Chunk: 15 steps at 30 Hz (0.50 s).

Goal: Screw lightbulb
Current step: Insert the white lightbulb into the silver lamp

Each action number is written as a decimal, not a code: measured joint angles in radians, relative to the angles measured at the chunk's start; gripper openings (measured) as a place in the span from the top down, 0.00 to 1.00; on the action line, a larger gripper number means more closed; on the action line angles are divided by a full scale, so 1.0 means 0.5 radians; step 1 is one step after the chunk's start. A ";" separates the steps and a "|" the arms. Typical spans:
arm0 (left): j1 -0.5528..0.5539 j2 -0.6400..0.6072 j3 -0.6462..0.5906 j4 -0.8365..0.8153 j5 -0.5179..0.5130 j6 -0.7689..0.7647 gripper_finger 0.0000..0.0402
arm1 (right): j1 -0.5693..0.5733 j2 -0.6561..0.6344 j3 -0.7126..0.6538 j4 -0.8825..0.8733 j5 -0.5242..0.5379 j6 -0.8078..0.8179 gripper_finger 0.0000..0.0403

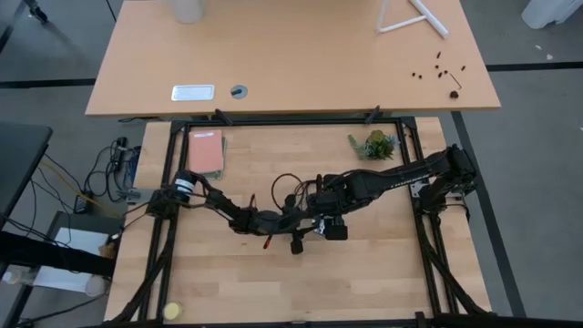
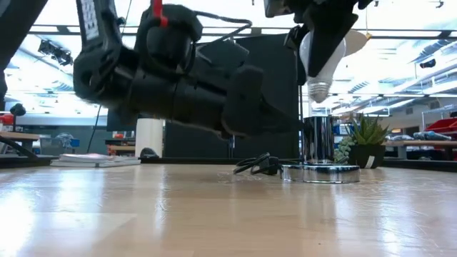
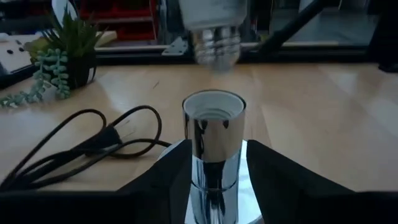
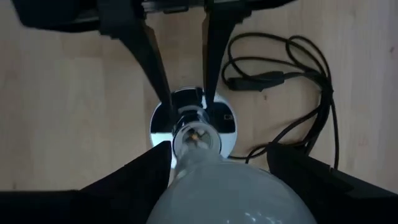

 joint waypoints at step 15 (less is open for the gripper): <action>0.000 0.166 0.114 0.127 -0.018 -0.121 0.50 | 0.001 0.003 0.007 0.036 -0.100 0.014 0.33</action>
